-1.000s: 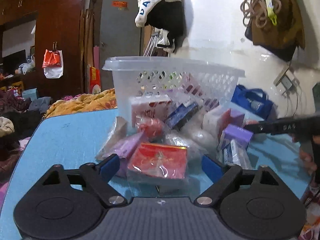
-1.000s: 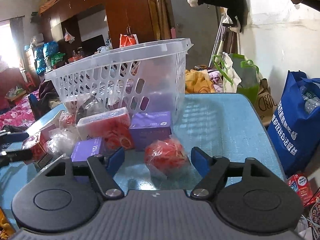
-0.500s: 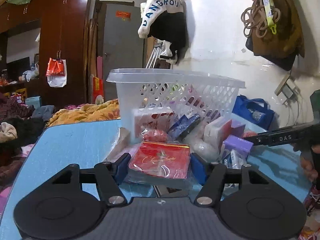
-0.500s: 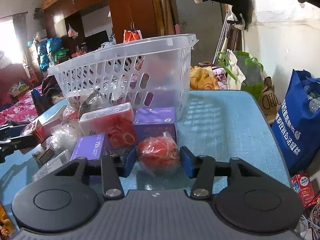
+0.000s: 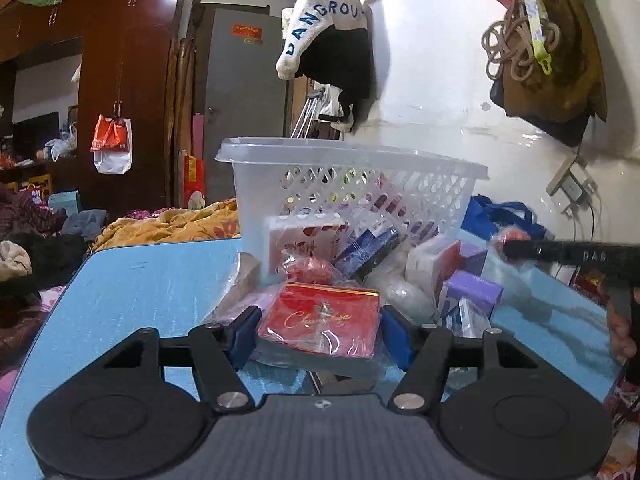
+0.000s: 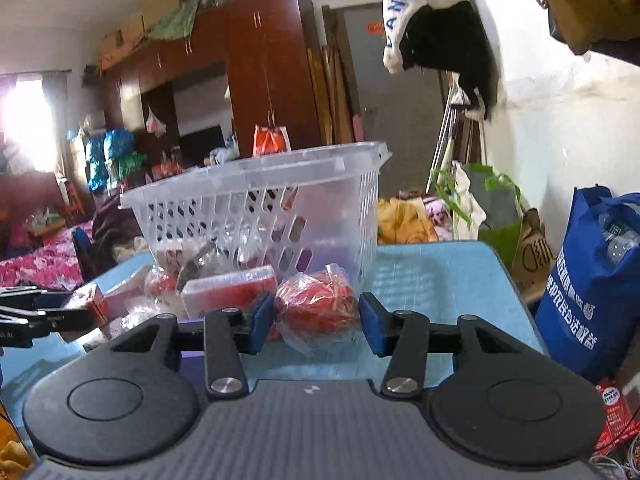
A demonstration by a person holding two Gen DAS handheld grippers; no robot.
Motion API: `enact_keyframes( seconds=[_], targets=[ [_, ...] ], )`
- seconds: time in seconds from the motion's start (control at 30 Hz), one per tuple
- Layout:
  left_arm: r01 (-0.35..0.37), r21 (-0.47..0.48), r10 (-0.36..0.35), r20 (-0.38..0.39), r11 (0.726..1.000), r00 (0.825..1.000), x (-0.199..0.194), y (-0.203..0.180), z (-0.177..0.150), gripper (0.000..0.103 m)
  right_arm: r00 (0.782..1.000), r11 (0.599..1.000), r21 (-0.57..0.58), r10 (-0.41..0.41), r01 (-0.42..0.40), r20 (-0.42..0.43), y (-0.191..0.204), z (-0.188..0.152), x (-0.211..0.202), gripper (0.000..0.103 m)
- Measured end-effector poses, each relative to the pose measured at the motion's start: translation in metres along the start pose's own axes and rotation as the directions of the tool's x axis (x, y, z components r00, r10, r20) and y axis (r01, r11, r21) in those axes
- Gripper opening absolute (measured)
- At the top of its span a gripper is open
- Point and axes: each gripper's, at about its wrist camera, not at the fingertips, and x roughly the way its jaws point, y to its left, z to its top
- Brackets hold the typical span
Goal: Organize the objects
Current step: 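Grasp the red gift box with left tool while right tool grasps red bagged ball, then carry both items over the white basket and open both tools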
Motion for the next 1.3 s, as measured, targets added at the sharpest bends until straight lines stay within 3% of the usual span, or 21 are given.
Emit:
enact_keyframes(
  seconds=[0.13,0.57,0.7,0.8,0.9,1.0,1.1,1.17,1.3],
  targets=[
    [0.0,-0.014,0.0,0.005,1.0,1.0,0.0,0.002,-0.002,0.067,1.0,1.0,0.001,0.0,0.0,0.009,0.0,0.001,0.0,0.051],
    [-0.024,-0.01,0.026,0.135,1.0,0.99,-0.021,0.0,-0.002,0.067,0.995,1.0,0.006,-0.021,0.02,0.097,0.001,-0.002,-0.013,0.05],
    [-0.02,-0.029,0.024,0.157,0.999,0.987,-0.026,0.002,0.0,0.067,0.995,1.0,0.021,0.017,-0.019,0.101,-0.001,0.001,-0.018,0.05],
    [0.001,-0.036,0.006,0.194,0.999,0.981,-0.031,0.0,0.019,0.067,0.985,1.0,0.02,0.002,-0.006,0.173,0.005,0.023,-0.036,0.05],
    [0.033,-0.015,-0.028,0.249,0.999,0.968,-0.029,-0.01,0.065,0.067,0.977,0.999,-0.05,0.005,0.006,0.212,0.025,0.064,-0.039,0.05],
    [0.042,-0.027,-0.035,0.219,0.999,0.975,-0.002,-0.018,0.118,0.067,0.989,0.992,-0.125,0.001,0.017,0.146,0.042,0.109,-0.001,0.05],
    [0.0,-0.074,0.008,0.108,0.997,0.994,0.043,-0.014,0.157,0.067,0.998,0.987,-0.159,-0.016,0.027,0.066,0.045,0.133,0.045,0.05],
    [-0.025,-0.074,0.026,0.021,0.997,0.999,0.071,-0.01,0.17,0.067,1.0,0.991,-0.133,0.002,-0.004,-0.012,0.039,0.14,0.072,0.05],
    [-0.059,-0.07,0.056,-0.036,0.996,0.998,0.097,-0.004,0.171,0.067,0.998,0.989,-0.145,-0.002,-0.006,-0.055,0.038,0.137,0.096,0.051]
  ],
)
